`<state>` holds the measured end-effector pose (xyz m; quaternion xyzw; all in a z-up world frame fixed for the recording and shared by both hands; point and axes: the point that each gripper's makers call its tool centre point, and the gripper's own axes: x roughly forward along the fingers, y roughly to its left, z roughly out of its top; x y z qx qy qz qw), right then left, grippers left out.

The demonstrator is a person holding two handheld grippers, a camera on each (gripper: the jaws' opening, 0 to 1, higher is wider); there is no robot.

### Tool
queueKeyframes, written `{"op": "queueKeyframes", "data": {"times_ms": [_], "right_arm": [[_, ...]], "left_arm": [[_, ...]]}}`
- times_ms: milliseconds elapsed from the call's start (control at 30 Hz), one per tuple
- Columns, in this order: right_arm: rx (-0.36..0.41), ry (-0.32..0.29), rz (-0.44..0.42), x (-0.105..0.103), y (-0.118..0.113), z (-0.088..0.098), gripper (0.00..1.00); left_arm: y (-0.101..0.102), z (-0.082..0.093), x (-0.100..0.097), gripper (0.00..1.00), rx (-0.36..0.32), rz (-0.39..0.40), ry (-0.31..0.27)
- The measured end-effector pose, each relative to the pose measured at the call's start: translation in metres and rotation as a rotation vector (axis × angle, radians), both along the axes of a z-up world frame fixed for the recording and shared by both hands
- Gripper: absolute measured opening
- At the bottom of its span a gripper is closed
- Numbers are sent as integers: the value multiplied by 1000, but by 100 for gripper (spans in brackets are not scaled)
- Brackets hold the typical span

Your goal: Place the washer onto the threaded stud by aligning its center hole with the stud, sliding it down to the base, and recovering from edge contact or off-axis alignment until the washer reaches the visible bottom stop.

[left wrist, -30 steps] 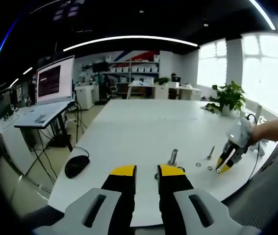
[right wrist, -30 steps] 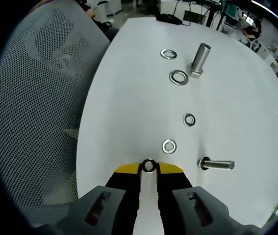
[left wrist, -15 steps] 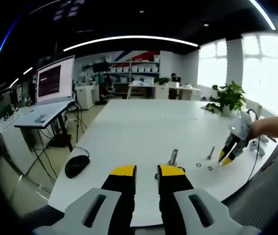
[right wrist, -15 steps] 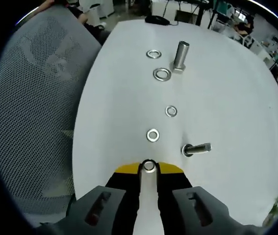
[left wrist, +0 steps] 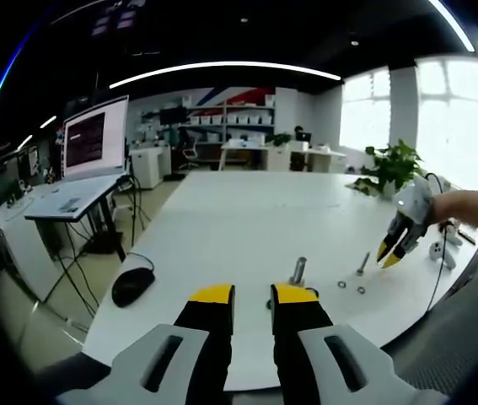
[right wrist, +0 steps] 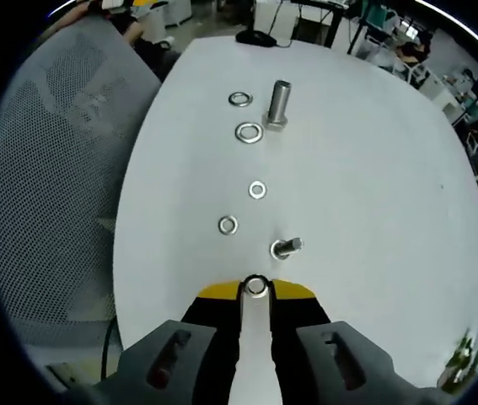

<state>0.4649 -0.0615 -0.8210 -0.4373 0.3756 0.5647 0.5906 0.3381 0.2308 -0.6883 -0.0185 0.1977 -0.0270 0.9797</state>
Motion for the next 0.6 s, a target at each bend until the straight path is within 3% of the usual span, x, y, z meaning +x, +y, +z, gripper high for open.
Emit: {"op": "queueKeyframes", "data": {"times_ms": [600], "right_arm": [[24, -52, 25, 20, 14, 18, 13]], "left_arm": [[0, -1, 0, 14, -3, 2, 6]]}}
